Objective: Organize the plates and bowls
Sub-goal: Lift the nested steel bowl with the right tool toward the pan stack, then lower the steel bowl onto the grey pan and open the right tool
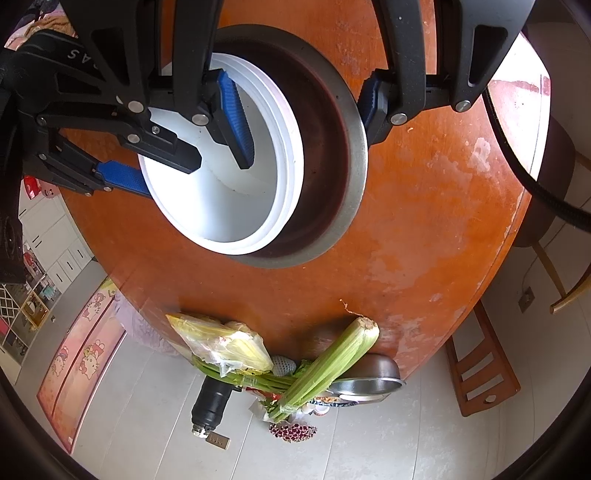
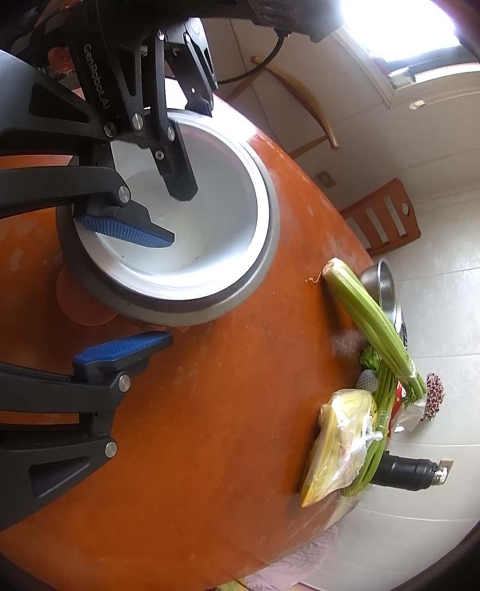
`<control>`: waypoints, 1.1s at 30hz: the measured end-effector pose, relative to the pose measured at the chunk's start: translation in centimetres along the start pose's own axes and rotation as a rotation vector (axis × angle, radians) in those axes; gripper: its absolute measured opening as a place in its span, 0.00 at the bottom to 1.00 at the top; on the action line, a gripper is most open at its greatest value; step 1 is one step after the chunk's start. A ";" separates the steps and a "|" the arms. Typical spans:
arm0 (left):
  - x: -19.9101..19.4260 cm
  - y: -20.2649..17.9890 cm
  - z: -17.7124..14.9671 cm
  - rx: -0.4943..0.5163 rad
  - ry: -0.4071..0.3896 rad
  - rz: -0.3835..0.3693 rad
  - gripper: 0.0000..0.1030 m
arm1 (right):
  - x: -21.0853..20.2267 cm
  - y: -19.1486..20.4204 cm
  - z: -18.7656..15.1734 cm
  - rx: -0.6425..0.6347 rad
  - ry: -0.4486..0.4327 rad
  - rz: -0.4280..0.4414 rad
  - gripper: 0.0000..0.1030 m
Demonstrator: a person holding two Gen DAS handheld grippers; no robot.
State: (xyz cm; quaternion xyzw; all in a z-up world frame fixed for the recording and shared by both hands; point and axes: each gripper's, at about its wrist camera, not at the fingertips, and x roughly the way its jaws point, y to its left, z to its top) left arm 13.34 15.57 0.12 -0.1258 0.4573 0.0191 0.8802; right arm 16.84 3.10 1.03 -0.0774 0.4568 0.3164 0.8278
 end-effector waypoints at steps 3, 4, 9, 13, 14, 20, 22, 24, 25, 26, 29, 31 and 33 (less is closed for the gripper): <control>-0.3 0.1 -0.1 0.000 -0.007 -0.002 0.49 | 0.0 0.0 0.0 0.001 0.001 -0.002 0.47; -0.4 0.1 -0.1 0.001 -0.009 0.000 0.50 | 0.1 0.0 0.0 -0.001 0.001 -0.006 0.47; -1.2 0.2 -0.1 0.009 -0.034 0.025 0.51 | 0.4 0.3 -0.2 -0.003 0.007 -0.022 0.47; -1.4 0.5 -0.2 0.010 -0.039 0.030 0.51 | 0.5 0.6 -0.2 -0.008 0.006 -0.028 0.47; -1.5 0.5 -0.2 0.010 -0.039 0.033 0.51 | 0.5 0.7 -0.2 -0.010 0.004 -0.028 0.47; -2.1 0.8 -0.4 0.012 -0.062 0.058 0.53 | 0.6 1.1 -0.3 -0.014 0.001 -0.058 0.47; -2.3 0.8 -0.5 0.018 -0.068 0.067 0.53 | 0.6 1.1 -0.3 -0.015 -0.002 -0.067 0.47; -2.5 0.7 -0.5 0.020 -0.073 0.068 0.53 | 0.5 1.2 -0.3 -0.016 -0.006 -0.070 0.47; -2.6 0.7 -0.6 0.020 -0.075 0.069 0.53 | 0.4 1.2 -0.2 -0.015 -0.009 -0.070 0.47; -2.7 0.7 -0.6 0.020 -0.082 0.080 0.53 | 0.3 1.2 -0.2 -0.013 -0.012 -0.071 0.47; -3.0 0.7 -0.7 0.017 -0.092 0.090 0.54 | 0.0 1.3 -0.3 -0.017 -0.020 -0.074 0.47; -3.1 0.6 -0.8 0.018 -0.096 0.090 0.55 | -0.2 1.4 -0.3 -0.019 -0.027 -0.077 0.47; -3.2 0.4 -0.8 0.018 -0.096 0.089 0.55 | -0.4 1.5 -0.3 -0.019 -0.035 -0.087 0.48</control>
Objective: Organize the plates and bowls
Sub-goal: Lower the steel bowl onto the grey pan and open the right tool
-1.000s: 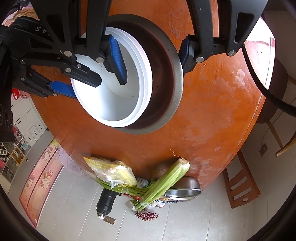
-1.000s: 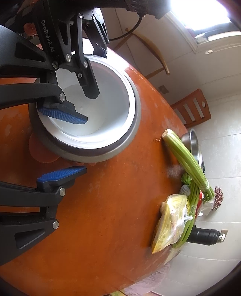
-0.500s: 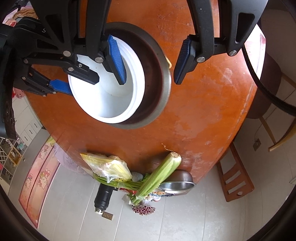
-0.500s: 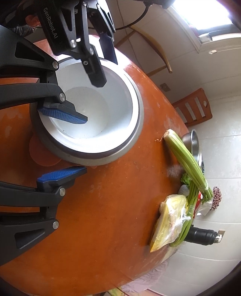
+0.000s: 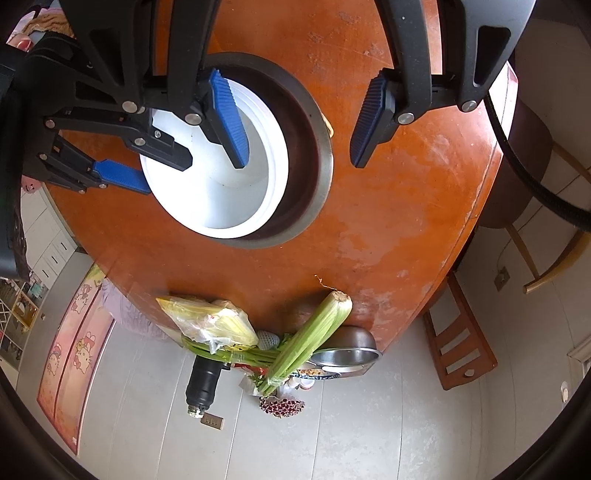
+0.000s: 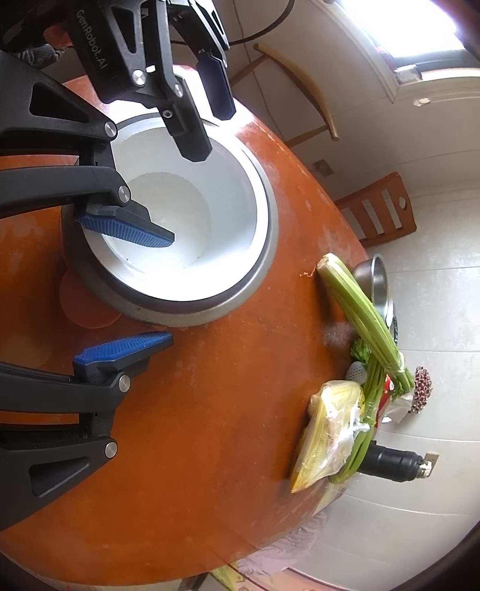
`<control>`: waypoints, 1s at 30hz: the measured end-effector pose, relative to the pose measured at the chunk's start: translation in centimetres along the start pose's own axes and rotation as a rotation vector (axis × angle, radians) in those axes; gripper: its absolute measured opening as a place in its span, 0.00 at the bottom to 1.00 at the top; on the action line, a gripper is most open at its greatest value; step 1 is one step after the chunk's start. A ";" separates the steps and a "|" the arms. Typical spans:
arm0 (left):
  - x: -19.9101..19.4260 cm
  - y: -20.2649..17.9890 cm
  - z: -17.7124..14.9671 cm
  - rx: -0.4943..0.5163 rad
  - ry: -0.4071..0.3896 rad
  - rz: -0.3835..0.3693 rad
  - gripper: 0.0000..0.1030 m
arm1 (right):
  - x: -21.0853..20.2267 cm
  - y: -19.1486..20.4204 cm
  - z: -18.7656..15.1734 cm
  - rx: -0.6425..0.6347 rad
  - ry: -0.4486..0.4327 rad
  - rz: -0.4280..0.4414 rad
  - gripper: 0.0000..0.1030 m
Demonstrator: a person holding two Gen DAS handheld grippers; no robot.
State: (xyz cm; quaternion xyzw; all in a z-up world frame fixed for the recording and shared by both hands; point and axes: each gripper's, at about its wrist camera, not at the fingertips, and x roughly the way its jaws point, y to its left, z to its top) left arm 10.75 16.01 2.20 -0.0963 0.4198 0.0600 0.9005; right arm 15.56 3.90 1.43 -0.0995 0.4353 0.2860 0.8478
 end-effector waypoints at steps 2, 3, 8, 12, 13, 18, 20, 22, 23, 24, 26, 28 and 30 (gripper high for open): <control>-0.1 -0.2 -0.1 0.002 -0.001 -0.001 0.56 | -0.3 0.1 0.0 -0.003 -0.010 -0.006 0.48; -0.2 -0.2 -0.1 0.002 0.000 0.002 0.56 | -0.5 0.1 -0.1 0.001 -0.013 -0.007 0.48; -0.6 -0.4 -0.1 0.000 -0.012 0.015 0.57 | -1.1 -0.1 -0.1 0.005 -0.027 -0.005 0.49; -1.1 -0.6 -0.2 -0.002 -0.023 0.033 0.58 | -2.1 -0.2 -0.2 0.009 -0.048 0.001 0.51; -1.3 -0.7 -0.3 -0.003 -0.025 0.038 0.59 | -2.3 -0.3 -0.2 0.009 -0.053 0.003 0.52; -2.4 -1.5 -0.7 0.002 -0.044 0.041 0.60 | -3.9 -0.3 -0.7 0.006 -0.086 0.003 0.54; -2.8 -1.8 -0.9 0.002 -0.050 0.044 0.60 | -4.5 -0.4 -1.0 0.004 -0.098 0.003 0.54; -3.3 -2.2 -1.2 0.001 -0.058 0.045 0.60 | -5.2 -0.5 -1.3 0.006 -0.111 0.004 0.54; -3.5 -2.3 -1.3 0.001 -0.060 0.044 0.61 | -5.6 -0.6 -1.5 0.008 -0.120 0.007 0.55; -3.7 -2.5 -1.5 0.003 -0.061 0.041 0.61 | -6.0 -0.7 -1.8 0.008 -0.129 0.009 0.56; -4.1 -2.9 -2.1 0.010 -0.056 0.039 0.62 | -6.6 -0.7 -2.4 0.010 -0.139 0.007 0.57; -4.4 -3.4 -2.8 0.013 -0.055 0.037 0.62 | -7.2 -0.9 -3.1 0.012 -0.145 0.005 0.57; -4.6 -3.8 -3.5 0.013 -0.052 0.035 0.63 | -7.9 -1.1 -4.0 0.018 -0.150 0.002 0.58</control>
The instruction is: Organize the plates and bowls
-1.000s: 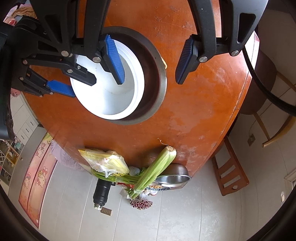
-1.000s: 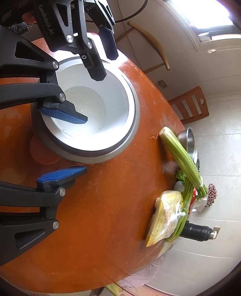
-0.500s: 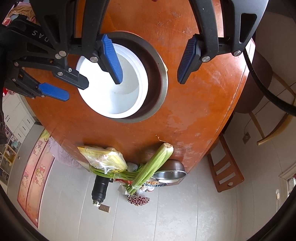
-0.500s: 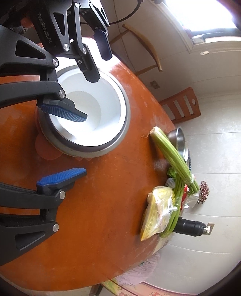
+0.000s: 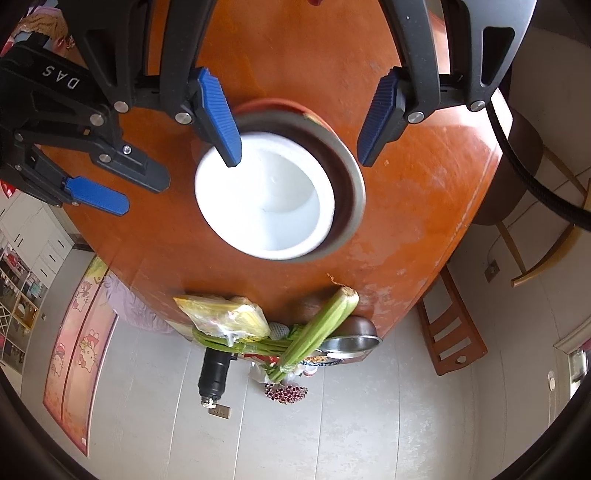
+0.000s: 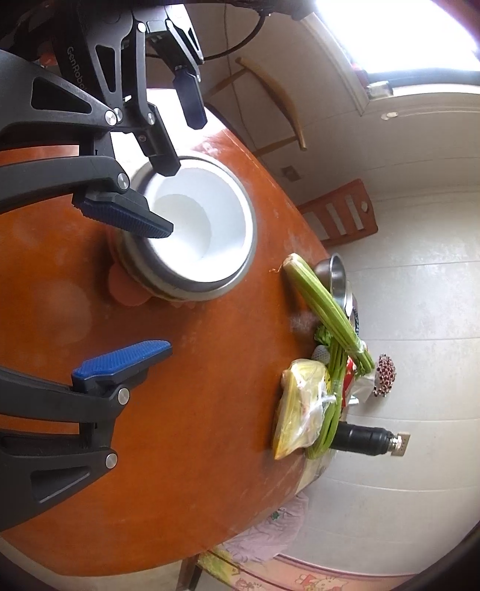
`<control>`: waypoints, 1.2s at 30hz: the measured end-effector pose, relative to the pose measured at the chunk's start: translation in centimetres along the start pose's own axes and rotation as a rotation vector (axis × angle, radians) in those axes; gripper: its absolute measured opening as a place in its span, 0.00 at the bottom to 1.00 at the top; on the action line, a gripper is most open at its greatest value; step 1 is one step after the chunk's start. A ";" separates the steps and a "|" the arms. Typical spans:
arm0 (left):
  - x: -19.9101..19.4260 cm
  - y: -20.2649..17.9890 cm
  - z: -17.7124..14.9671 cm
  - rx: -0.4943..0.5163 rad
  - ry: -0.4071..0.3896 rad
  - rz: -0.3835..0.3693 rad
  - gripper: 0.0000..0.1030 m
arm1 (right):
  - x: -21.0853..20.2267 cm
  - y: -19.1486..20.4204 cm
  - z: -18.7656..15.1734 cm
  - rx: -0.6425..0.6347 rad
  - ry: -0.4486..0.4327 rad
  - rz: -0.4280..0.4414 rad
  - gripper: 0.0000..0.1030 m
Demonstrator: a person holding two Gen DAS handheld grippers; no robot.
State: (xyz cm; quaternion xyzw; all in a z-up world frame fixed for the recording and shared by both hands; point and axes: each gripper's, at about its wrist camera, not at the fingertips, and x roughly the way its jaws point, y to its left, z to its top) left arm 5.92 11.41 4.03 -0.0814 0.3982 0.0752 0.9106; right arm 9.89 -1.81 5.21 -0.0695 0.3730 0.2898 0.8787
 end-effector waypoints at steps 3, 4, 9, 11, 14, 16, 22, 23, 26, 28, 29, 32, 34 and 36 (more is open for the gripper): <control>-0.5 -0.5 -1.2 0.000 -0.004 0.013 0.63 | -1.1 -0.3 -1.2 0.009 -0.008 -0.011 0.59; -0.7 -0.6 -1.5 -0.002 -0.004 0.019 0.63 | -1.3 -0.4 -1.5 0.013 -0.007 -0.016 0.60; -1.1 -1.4 -3.3 0.002 0.019 0.015 0.64 | -2.5 -0.7 -3.8 0.020 0.010 -0.031 0.60; -1.3 -1.8 -3.9 0.008 0.020 0.013 0.64 | -2.9 -0.5 -4.6 0.014 0.011 -0.032 0.60; -1.4 -2.1 -4.6 0.015 0.023 0.017 0.64 | -3.4 -0.4 -5.8 0.021 0.017 -0.035 0.60; -1.4 -2.2 -5.1 0.011 0.032 0.014 0.64 | -3.7 -0.4 -6.5 0.025 0.011 -0.034 0.61; -1.5 -2.5 -6.2 0.017 0.036 0.017 0.64 | -4.2 -0.4 -8.0 0.042 0.007 -0.053 0.63; -1.6 -2.7 -6.4 0.022 0.035 0.018 0.64 | -4.1 -0.2 -8.2 0.036 0.011 -0.060 0.63; -1.5 -2.8 -6.8 0.027 0.045 0.006 0.64 | -3.8 0.0 -8.6 0.037 0.030 -0.047 0.63; -1.5 -2.9 -7.0 0.034 0.047 0.011 0.64 | -3.8 0.2 -8.8 0.033 0.033 -0.050 0.63; -1.4 -2.9 -7.0 0.034 0.050 0.012 0.64 | -3.8 0.2 -9.0 0.035 0.031 -0.052 0.64; -1.4 -2.8 -7.1 0.033 0.052 0.011 0.64 | -3.8 0.2 -9.3 0.040 0.035 -0.045 0.64; -1.3 -2.8 -7.1 0.032 0.053 0.012 0.64 | -3.7 0.2 -9.3 0.043 0.039 -0.052 0.64; -1.2 -2.8 -7.2 0.034 0.058 0.015 0.64 | -3.7 0.1 -9.4 0.049 0.040 -0.050 0.64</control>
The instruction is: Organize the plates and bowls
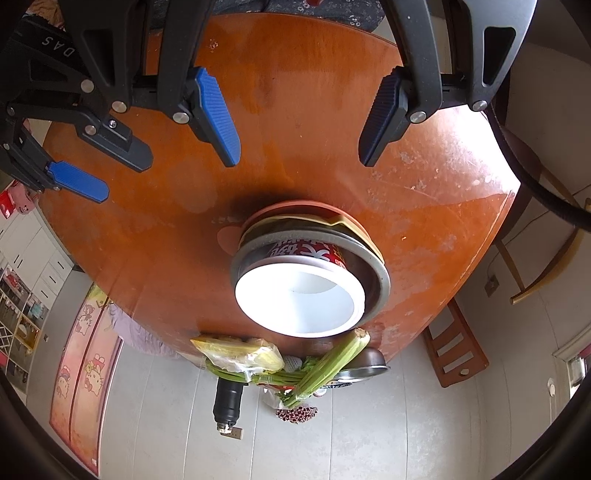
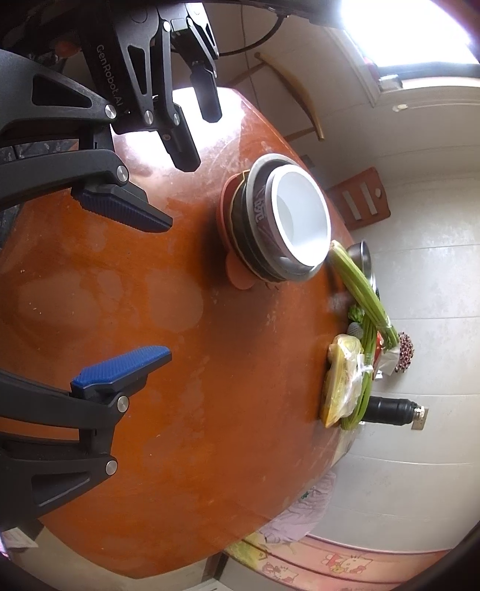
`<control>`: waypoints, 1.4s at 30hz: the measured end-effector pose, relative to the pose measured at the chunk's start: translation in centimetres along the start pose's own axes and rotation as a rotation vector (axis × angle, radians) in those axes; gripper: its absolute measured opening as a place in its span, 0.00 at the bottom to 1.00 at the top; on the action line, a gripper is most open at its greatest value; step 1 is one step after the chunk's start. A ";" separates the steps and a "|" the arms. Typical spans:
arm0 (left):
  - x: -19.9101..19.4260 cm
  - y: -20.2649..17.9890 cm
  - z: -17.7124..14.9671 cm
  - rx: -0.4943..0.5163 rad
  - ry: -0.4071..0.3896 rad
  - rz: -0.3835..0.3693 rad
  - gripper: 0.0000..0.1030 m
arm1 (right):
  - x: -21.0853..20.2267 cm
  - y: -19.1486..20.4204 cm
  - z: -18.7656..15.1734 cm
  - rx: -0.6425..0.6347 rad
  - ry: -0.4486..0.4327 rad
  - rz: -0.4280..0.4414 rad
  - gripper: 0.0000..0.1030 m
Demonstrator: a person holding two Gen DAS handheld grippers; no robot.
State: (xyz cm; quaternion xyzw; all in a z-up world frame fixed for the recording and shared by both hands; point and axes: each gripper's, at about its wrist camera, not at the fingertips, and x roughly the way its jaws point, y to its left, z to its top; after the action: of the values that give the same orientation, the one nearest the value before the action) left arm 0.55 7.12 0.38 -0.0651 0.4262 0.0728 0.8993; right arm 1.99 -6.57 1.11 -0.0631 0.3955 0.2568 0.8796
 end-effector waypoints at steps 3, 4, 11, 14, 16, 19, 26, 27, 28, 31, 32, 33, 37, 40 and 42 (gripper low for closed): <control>0.2 0.1 -0.1 0.001 0.006 0.001 0.64 | 0.0 -0.1 0.0 0.006 -0.001 -0.003 0.64; 0.3 0.1 -0.1 0.001 0.007 0.001 0.64 | 0.0 -0.2 0.0 0.008 -0.002 -0.002 0.64; 0.4 0.1 -0.1 0.000 0.009 0.001 0.64 | 0.1 -0.2 0.0 0.008 0.000 -0.001 0.64; 0.5 0.0 -0.1 0.002 0.012 0.000 0.64 | 0.2 -0.3 -0.1 0.006 -0.001 0.001 0.64; 0.4 0.0 -0.2 0.003 0.014 0.000 0.64 | 0.2 -0.3 -0.2 0.006 0.000 -0.001 0.64; 0.6 0.0 -0.2 0.003 0.013 0.000 0.64 | 0.2 -0.2 -0.3 0.002 0.001 -0.003 0.64; 0.8 0.0 -0.2 -0.004 0.015 0.001 0.64 | 0.2 -0.1 -0.3 0.003 0.001 -0.004 0.64; 0.8 0.0 -0.2 -0.004 0.015 0.001 0.64 | 0.2 -0.1 -0.3 0.002 0.002 -0.004 0.64; 0.8 0.0 -0.2 -0.003 0.017 0.002 0.64 | 0.2 0.0 -0.3 0.001 0.003 -0.004 0.64; 0.9 0.1 -0.1 -0.003 0.020 0.003 0.64 | 0.2 0.0 -0.3 0.002 0.002 -0.005 0.64; 0.9 0.2 -0.1 -0.004 0.019 0.004 0.64 | 0.1 0.0 -0.3 0.002 0.002 -0.006 0.64; 0.9 0.2 -0.1 -0.003 0.019 0.004 0.64 | 0.2 0.0 -0.3 0.003 0.002 -0.006 0.64; 0.8 0.3 0.0 -0.005 0.018 0.004 0.64 | 0.2 0.0 -0.2 0.002 0.001 -0.009 0.64; 0.8 0.3 0.0 -0.004 0.020 0.005 0.64 | 0.1 0.1 -0.2 0.002 -0.003 -0.012 0.64; 0.8 0.4 0.0 -0.005 0.021 0.007 0.64 | 0.0 0.0 -0.3 0.002 -0.004 -0.014 0.64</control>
State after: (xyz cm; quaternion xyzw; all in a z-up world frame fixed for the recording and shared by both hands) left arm 0.95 7.58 -0.27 -0.0667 0.4355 0.0764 0.8945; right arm 1.80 -6.61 0.88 -0.0642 0.3935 0.2504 0.8823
